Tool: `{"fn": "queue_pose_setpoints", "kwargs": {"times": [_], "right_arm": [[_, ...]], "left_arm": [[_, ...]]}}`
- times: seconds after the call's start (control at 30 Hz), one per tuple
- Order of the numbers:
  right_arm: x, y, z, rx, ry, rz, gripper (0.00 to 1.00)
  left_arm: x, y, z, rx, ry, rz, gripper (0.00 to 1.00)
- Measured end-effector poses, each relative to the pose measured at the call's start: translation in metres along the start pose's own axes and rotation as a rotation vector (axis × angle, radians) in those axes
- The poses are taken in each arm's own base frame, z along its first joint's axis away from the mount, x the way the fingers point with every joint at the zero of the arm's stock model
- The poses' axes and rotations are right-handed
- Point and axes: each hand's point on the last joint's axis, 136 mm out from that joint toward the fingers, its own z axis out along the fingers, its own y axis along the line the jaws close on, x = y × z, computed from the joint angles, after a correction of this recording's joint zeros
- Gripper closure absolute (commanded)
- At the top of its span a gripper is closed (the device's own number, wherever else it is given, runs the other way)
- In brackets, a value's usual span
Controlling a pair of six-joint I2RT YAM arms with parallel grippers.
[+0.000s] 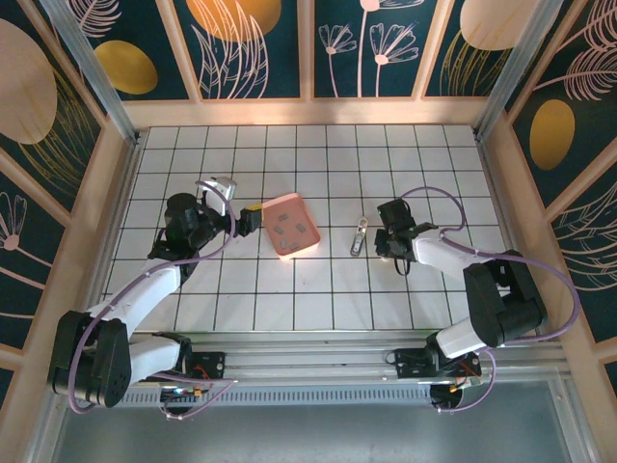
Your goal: Load the staples into the stapler
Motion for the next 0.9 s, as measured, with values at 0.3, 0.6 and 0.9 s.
{"fn": "queue_pose_setpoints", "kwargs": {"times": [0.3, 0.6, 0.9], "right_arm": [[-0.014, -0.003, -0.022, -0.037, -0.052, 0.056, 0.72], [-0.013, 0.001, -0.028, -0.081, -0.039, 0.091, 0.7], [-0.02, 0.052, -0.042, -0.183, -0.031, 0.059, 0.69]], "left_arm": [[0.0, 0.0, 0.0, 0.0, 0.0, 0.0, 0.1], [0.0, 0.0, 0.0, 0.0, 0.001, -0.001, 0.1], [0.002, 0.004, 0.003, -0.015, 0.015, -0.007, 0.1]]}}
